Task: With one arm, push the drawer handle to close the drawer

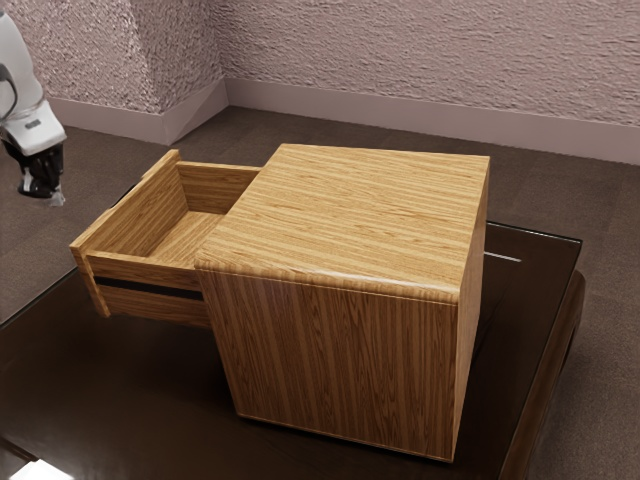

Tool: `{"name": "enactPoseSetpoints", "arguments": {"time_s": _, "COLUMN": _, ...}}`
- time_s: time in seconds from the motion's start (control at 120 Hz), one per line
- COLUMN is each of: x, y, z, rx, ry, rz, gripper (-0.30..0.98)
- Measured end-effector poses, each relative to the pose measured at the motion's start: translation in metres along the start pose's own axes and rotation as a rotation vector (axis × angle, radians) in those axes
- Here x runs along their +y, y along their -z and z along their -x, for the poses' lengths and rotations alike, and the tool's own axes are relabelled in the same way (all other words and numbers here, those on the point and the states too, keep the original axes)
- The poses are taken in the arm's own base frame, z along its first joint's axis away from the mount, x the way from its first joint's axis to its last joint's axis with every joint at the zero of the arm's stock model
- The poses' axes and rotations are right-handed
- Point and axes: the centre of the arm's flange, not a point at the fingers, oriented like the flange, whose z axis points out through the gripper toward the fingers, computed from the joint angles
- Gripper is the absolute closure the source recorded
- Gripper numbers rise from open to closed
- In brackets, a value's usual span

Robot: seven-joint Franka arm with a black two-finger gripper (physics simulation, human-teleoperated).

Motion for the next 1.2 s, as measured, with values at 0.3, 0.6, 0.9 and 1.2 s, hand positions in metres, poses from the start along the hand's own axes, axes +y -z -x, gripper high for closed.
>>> {"name": "enactPoseSetpoints", "arguments": {"time_s": 0.3, "x": 0.006, "y": -0.012, "z": -0.04, "rx": 0.115, "ry": -0.205, "rz": -0.061, "gripper": 0.79}}
{"name": "enactPoseSetpoints", "arguments": {"time_s": 0.6, "x": 0.011, "y": -0.021, "z": -0.073, "rx": 0.188, "ry": -0.328, "rz": -0.115, "gripper": 0.79}}
{"name": "enactPoseSetpoints", "arguments": {"time_s": 0.9, "x": 0.02, "y": -0.028, "z": -0.104, "rx": 0.23, "ry": -0.427, "rz": -0.144, "gripper": 0.79}}
{"name": "enactPoseSetpoints", "arguments": {"time_s": 1.2, "x": 0.029, "y": -0.026, "z": -0.142, "rx": 0.268, "ry": -0.519, "rz": -0.175, "gripper": 0.79}}
